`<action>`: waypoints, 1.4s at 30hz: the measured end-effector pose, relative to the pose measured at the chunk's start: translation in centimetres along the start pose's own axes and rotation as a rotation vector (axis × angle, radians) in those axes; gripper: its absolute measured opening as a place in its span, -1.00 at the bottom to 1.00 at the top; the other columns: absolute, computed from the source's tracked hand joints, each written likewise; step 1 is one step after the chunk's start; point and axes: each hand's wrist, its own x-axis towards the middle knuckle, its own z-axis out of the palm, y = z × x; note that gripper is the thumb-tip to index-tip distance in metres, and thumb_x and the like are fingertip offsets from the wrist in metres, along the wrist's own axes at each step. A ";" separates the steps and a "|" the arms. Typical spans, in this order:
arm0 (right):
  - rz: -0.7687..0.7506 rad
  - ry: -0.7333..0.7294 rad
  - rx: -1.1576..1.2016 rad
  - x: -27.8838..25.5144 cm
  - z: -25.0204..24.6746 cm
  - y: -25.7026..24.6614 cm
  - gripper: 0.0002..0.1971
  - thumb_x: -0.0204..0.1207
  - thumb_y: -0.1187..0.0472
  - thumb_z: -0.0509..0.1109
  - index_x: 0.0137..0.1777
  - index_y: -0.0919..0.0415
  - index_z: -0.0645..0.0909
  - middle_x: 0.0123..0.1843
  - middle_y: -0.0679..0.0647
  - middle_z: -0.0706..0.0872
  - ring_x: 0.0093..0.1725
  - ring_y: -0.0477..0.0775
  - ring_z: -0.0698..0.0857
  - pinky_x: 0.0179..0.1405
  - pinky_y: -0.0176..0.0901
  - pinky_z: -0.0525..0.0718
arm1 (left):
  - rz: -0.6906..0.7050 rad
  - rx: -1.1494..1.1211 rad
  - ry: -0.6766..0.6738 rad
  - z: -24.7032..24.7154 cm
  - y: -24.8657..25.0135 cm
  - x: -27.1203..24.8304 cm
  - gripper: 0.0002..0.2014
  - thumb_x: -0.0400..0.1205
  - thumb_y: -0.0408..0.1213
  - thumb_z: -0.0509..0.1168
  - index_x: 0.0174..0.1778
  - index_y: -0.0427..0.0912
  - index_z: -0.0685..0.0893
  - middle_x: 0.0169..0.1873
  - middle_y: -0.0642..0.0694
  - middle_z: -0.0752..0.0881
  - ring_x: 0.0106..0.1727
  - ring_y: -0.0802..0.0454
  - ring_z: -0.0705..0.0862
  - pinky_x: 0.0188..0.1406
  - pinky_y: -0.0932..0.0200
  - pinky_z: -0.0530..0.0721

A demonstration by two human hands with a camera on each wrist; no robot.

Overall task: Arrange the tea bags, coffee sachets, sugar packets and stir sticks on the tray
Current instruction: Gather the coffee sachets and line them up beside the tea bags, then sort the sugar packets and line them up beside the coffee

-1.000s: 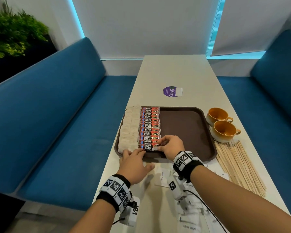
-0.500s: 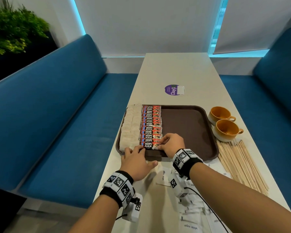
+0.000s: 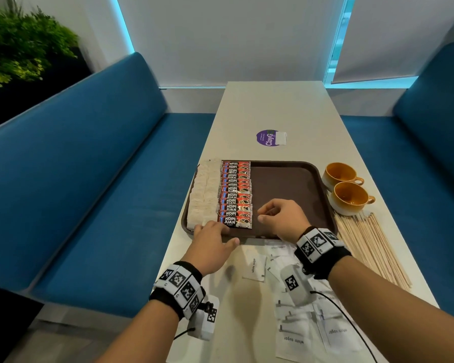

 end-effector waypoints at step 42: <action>-0.138 -0.224 -0.306 -14.6 -3.9 8.1 -0.63 0.51 0.05 0.59 0.31 -0.08 0.70 0.20 -0.13 0.61 0.05 -0.17 0.66 0.15 -0.34 0.66 | 0.313 0.418 -0.418 6.0 1.9 -7.8 0.03 0.38 0.25 0.57 0.60 0.68 -0.01 0.73 0.39 -0.21 0.77 -0.13 -0.31 0.66 -0.49 0.10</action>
